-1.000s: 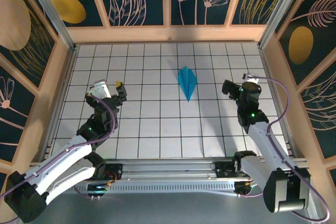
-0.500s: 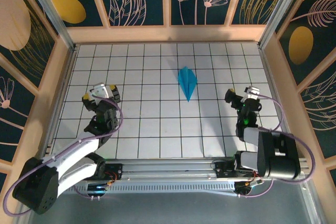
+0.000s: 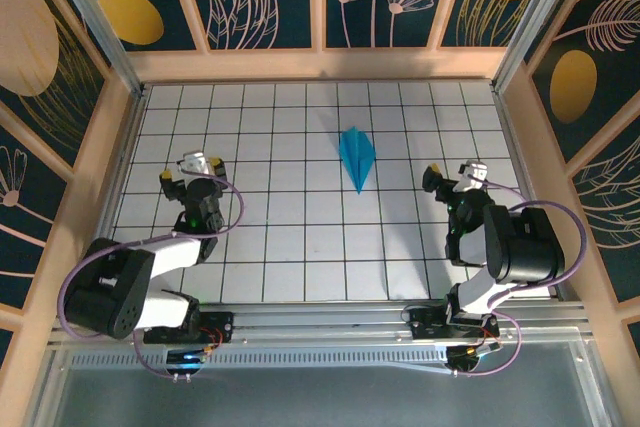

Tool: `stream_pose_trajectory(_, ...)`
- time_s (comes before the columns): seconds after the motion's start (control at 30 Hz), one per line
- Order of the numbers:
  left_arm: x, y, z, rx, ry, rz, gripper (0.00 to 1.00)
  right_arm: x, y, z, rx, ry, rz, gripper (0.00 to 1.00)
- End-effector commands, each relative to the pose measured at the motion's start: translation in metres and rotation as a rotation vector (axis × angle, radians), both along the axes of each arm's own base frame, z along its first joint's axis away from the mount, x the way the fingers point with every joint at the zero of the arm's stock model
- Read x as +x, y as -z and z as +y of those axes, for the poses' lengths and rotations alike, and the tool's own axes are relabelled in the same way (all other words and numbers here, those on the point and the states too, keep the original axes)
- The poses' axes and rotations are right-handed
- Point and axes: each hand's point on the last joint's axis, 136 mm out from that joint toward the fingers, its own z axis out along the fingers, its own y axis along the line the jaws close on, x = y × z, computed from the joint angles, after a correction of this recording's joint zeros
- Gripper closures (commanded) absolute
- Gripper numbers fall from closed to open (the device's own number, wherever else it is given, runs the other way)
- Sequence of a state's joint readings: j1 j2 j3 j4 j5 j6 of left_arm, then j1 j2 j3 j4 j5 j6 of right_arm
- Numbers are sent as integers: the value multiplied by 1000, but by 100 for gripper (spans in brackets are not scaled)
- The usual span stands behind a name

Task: Fold a paper plane with a square sheet of paper (fold left side to right side)
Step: Reset both arms

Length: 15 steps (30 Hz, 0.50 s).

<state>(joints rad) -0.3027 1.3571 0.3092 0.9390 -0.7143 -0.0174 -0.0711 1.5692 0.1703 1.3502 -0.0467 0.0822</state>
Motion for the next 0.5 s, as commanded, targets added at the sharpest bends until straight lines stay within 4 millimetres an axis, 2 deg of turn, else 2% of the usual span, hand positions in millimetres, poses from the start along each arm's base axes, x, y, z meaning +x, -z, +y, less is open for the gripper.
stream_pose_trajectory(0.0, 4, -13, 1, 19, 37, -96, 1, 7, -17, -1, -30, 3, -57, 1)
stream_pose_trajectory(0.2, 8, -4, 13, -9, 32, -112, 1, 7, -16, 0, -39, 8, -55, 1)
stream_pose_trajectory(0.37, -4, -7, 21, -50, 47, -173, 1, 6, -17, 0, -44, 10, -58, 1)
stream_pose_trajectory(0.47, -7, -8, 17, -58, 90, -187, 1, 7, -16, 0, -46, 13, -56, 1)
